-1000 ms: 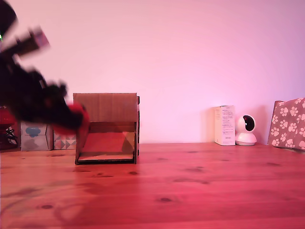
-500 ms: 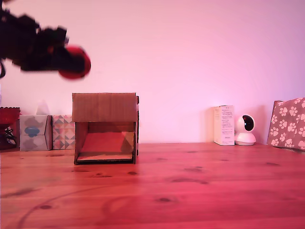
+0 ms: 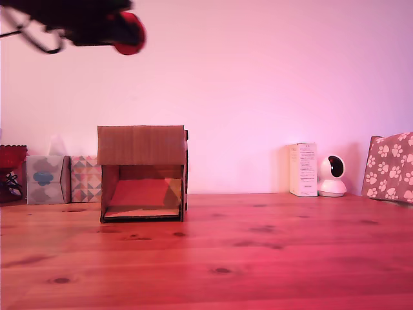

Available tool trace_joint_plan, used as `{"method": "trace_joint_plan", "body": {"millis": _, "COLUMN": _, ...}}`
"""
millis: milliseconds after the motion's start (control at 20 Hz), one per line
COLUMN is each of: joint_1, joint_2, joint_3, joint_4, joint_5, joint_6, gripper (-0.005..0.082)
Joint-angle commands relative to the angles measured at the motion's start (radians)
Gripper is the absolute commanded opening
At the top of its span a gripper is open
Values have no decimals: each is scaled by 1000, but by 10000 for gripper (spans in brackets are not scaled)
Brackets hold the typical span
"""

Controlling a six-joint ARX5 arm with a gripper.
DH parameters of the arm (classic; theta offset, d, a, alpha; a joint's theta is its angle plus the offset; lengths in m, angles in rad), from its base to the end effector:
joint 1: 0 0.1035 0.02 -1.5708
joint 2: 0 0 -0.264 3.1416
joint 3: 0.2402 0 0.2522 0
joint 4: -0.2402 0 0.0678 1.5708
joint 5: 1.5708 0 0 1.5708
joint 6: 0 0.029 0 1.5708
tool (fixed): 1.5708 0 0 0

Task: Drop the footbag into the cardboard dice tower

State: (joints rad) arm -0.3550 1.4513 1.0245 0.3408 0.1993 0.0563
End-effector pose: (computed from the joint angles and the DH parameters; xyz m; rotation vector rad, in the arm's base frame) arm 0.3095 -0.1209 0.3106 0.0616 0.0712 -0.5563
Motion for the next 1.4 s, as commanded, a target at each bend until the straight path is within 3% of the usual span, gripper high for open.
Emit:
{"method": "trace_joint_plan", "body": {"millis": 0, "joint_1": 11, "joint_2": 87, "joint_3": 76, "joint_4": -87, "joint_5": -2, "joint_6": -1, "gripper": 60}}
{"method": "trace_joint_plan", "body": {"millis": 350, "joint_1": 60, "joint_2": 369, "joint_3": 462, "joint_4": -383, "joint_5": 3, "joint_6": 4, "gripper": 62}}
{"method": "trace_joint_plan", "body": {"millis": 650, "joint_1": 78, "joint_2": 455, "joint_3": 547, "joint_4": -463, "joint_5": 6, "joint_6": 4, "gripper": 67}}
{"method": "trace_joint_plan", "body": {"millis": 700, "joint_1": 78, "joint_2": 456, "joint_3": 547, "joint_4": -465, "joint_5": 6, "joint_6": 5, "gripper": 132}}
{"method": "trace_joint_plan", "body": {"millis": 750, "joint_1": 78, "joint_2": 456, "joint_3": 547, "joint_4": -456, "joint_5": 2, "joint_6": 10, "gripper": 275}}
{"method": "trace_joint_plan", "body": {"millis": 850, "joint_1": 78, "joint_2": 455, "joint_3": 554, "joint_4": -451, "joint_5": 2, "joint_6": 17, "gripper": 659}}
{"method": "trace_joint_plan", "body": {"millis": 900, "joint_1": 78, "joint_2": 452, "joint_3": 567, "joint_4": -483, "joint_5": 2, "joint_6": 17, "gripper": 768}}
{"method": "trace_joint_plan", "body": {"millis": 950, "joint_1": 78, "joint_2": 452, "joint_3": 578, "joint_4": -515, "joint_5": 1, "joint_6": 24, "gripper": 778}}
{"method": "trace_joint_plan", "body": {"millis": 1100, "joint_1": 72, "joint_2": 432, "joint_3": 583, "joint_4": -569, "joint_5": 1, "joint_6": 42, "gripper": 776}}
{"method": "trace_joint_plan", "body": {"millis": 1200, "joint_1": 68, "joint_2": 418, "joint_3": 583, "joint_4": -600, "joint_5": 0, "joint_6": 42, "gripper": 699}}
{"method": "trace_joint_plan", "body": {"millis": 1300, "joint_1": 60, "joint_2": 396, "joint_3": 583, "joint_4": -645, "joint_5": 1, "joint_6": 42, "gripper": 425}}
{"method": "trace_joint_plan", "body": {"millis": 1350, "joint_1": 60, "joint_2": 381, "joint_3": 583, "joint_4": -684, "joint_5": 4, "joint_6": 42, "gripper": 219}}
